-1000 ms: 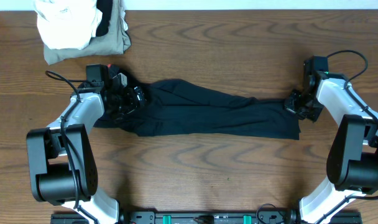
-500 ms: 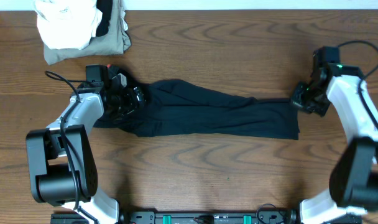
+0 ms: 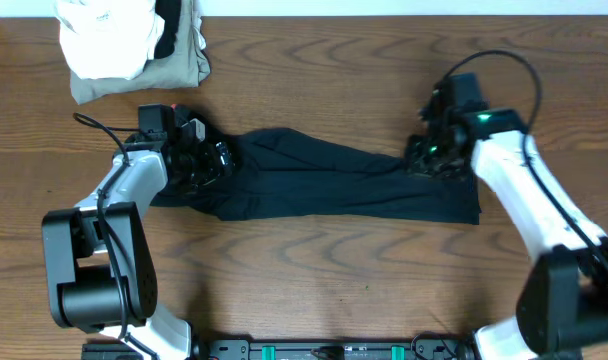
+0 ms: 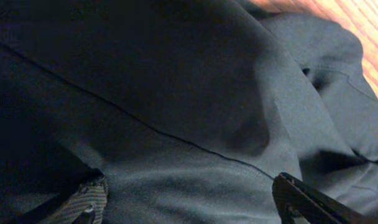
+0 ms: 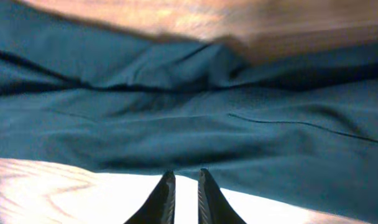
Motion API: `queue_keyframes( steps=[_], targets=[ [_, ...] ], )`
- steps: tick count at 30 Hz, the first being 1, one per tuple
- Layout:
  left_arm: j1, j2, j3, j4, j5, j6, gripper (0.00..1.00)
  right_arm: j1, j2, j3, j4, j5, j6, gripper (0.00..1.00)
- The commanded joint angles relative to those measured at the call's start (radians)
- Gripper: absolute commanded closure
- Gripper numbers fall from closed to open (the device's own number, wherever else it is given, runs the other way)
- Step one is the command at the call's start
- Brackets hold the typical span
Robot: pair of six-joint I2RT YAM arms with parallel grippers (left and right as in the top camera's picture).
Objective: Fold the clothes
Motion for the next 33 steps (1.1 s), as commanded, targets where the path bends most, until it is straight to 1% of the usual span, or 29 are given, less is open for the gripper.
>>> queue_keyframes(
  steps=[1,4,7,13,17,24,29,33],
  targets=[
    [0.0,-0.021,-0.027,-0.01,0.044,0.07,0.13,0.024,0.073,-0.027,0.024,-0.008,0.023,0.93],
    [0.0,-0.057,-0.027,-0.018,0.065,0.126,0.13,0.038,0.142,-0.028,0.062,-0.011,0.023,0.96],
    [0.0,-0.093,-0.027,-0.025,0.065,0.137,0.13,0.046,0.189,-0.028,0.091,-0.016,0.023,0.99],
    [-0.021,-0.116,-0.027,-0.029,0.064,0.144,0.13,0.045,0.237,-0.028,0.146,-0.01,0.019,0.98],
    [-0.037,-0.116,-0.027,-0.028,0.064,0.144,0.13,0.045,0.253,-0.028,0.178,0.044,0.019,0.96],
    [-0.037,-0.116,-0.027,-0.029,0.064,0.144,0.12,0.032,0.308,-0.028,0.167,0.18,0.019,0.97],
    [-0.037,-0.116,-0.027,-0.029,0.061,0.144,0.12,0.002,0.367,-0.028,0.164,0.215,0.021,0.99],
    [-0.037,-0.116,-0.027,-0.029,0.06,0.144,0.12,-0.043,0.378,-0.027,0.156,0.269,0.024,0.99]
  ],
)
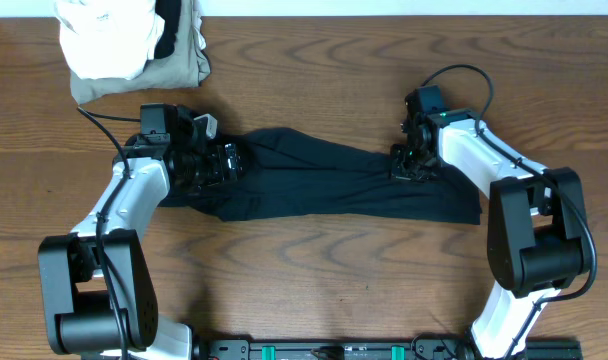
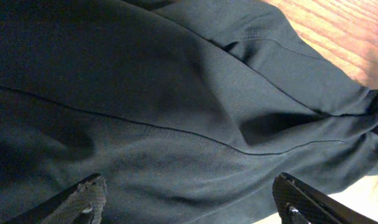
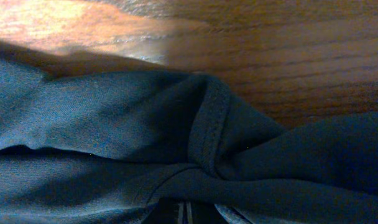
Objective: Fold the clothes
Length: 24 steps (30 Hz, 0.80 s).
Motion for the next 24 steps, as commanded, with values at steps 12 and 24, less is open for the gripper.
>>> queue_keyframes(
  steps=[12,24],
  targets=[
    [0.0,-0.006,-0.007,-0.002,0.01,0.018,0.12,-0.23,0.097,-0.026,-0.004,0.317,-0.043,0.99],
    [-0.001,-0.004,-0.008,0.031,-0.102,0.017,0.12,-0.278,0.096,0.094,-0.139,0.347,-0.042,0.99]
  ],
)
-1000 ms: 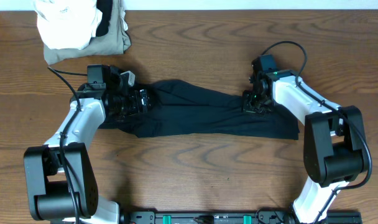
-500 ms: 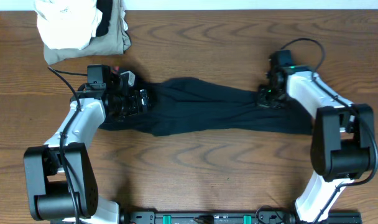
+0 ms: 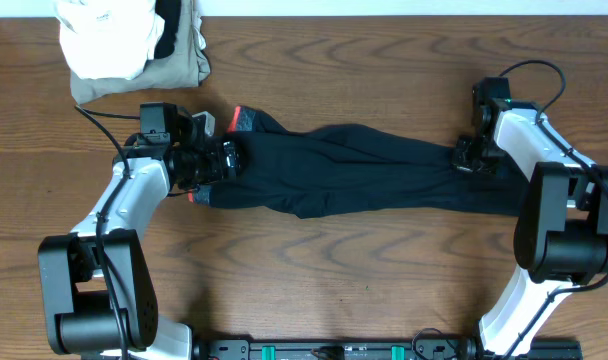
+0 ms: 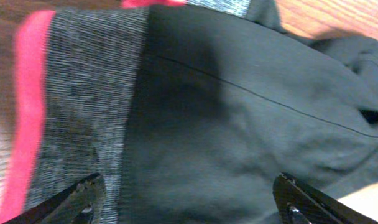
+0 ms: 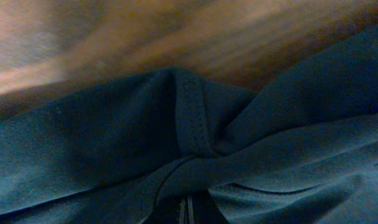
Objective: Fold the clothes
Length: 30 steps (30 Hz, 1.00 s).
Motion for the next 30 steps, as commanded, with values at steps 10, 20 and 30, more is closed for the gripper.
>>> queue_keyframes(
  steps=[10,20,30],
  targets=[
    [-0.001,-0.05,-0.003,-0.003,-0.06,-0.047,0.12,0.016,0.047,0.285,-0.315,0.01,0.022,0.99],
    [-0.188,-0.246,-0.003,0.025,-0.064,-0.026,0.24,0.087,0.047,0.383,-0.348,-0.657,-0.2,0.99],
    [-0.287,-0.06,-0.003,0.135,-0.198,-0.139,0.64,0.296,0.047,0.383,-0.167,-0.623,-0.09,0.99]
  ],
)
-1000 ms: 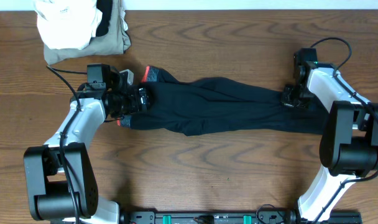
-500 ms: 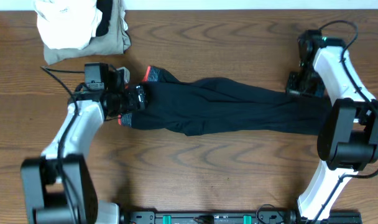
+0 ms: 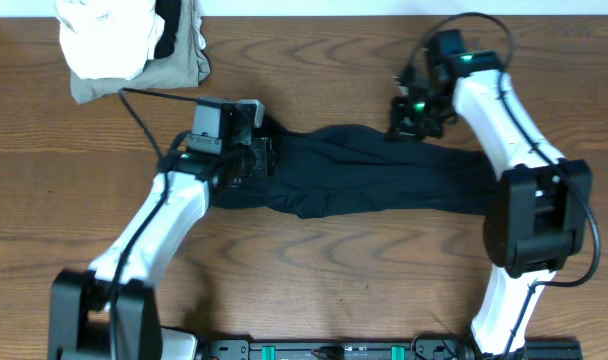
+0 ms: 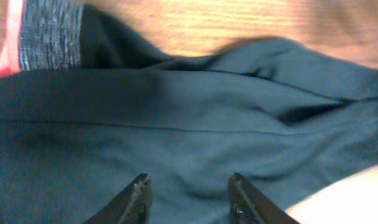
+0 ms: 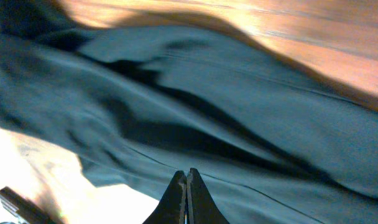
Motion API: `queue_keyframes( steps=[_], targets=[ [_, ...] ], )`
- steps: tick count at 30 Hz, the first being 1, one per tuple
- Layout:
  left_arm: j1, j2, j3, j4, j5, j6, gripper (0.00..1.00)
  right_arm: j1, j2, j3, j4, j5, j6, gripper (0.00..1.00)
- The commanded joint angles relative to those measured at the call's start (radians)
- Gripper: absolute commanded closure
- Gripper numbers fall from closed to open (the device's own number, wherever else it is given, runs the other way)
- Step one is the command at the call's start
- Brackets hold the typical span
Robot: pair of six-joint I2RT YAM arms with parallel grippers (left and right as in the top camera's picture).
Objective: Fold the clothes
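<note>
Black trousers [image 3: 384, 185] lie stretched left to right across the wooden table [image 3: 314, 290]. Their grey and red waistband [image 4: 46, 34] shows at the left end. My left gripper [image 3: 256, 152] hangs over that waist end, and in its wrist view the left gripper [image 4: 188, 186] is open above the dark cloth with nothing between its fingers. My right gripper [image 3: 414, 112] is at the upper edge of the trousers, right of the middle. In its own view the right gripper [image 5: 186, 180] is shut and empty above the fabric [image 5: 239, 99].
A pile of folded clothes [image 3: 134, 45], white, black and khaki, sits at the table's far left corner. Bare wood lies in front of the trousers and to their right.
My right gripper has let go of the leg end at the far right and now sits up and left, over the trousers' upper edge. My left gripper moved right, its jaws narrower but open.
The trousers first lay bunched, my left gripper open over the waist and my right nearly shut above the leg end. Then my right gripper was shut on a hem fold. Then the trousers lay stretched to the right, waistband showing. Now both grippers are free of the cloth.
</note>
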Motion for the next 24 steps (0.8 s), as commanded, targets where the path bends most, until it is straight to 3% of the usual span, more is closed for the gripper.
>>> queue_keyframes(
  steps=[1,6,10,17,24],
  targets=[
    [0.001,0.071,-0.002,0.025,-0.043,-0.045,0.68,0.065,-0.003,0.011,0.037,0.016,0.082,0.99],
    [0.001,0.157,-0.002,0.035,-0.043,-0.052,0.76,0.143,0.004,0.011,0.091,0.048,0.135,0.99],
    [0.001,0.185,-0.002,0.043,-0.043,-0.072,0.88,0.195,0.023,0.011,0.112,0.058,0.159,0.99],
    [0.001,0.209,-0.002,0.047,-0.043,-0.075,0.94,0.248,0.09,0.011,0.114,0.056,0.163,0.99],
    [0.001,0.249,-0.002,0.051,-0.043,-0.104,0.94,0.275,0.131,0.011,0.12,0.047,0.166,0.99]
  ],
)
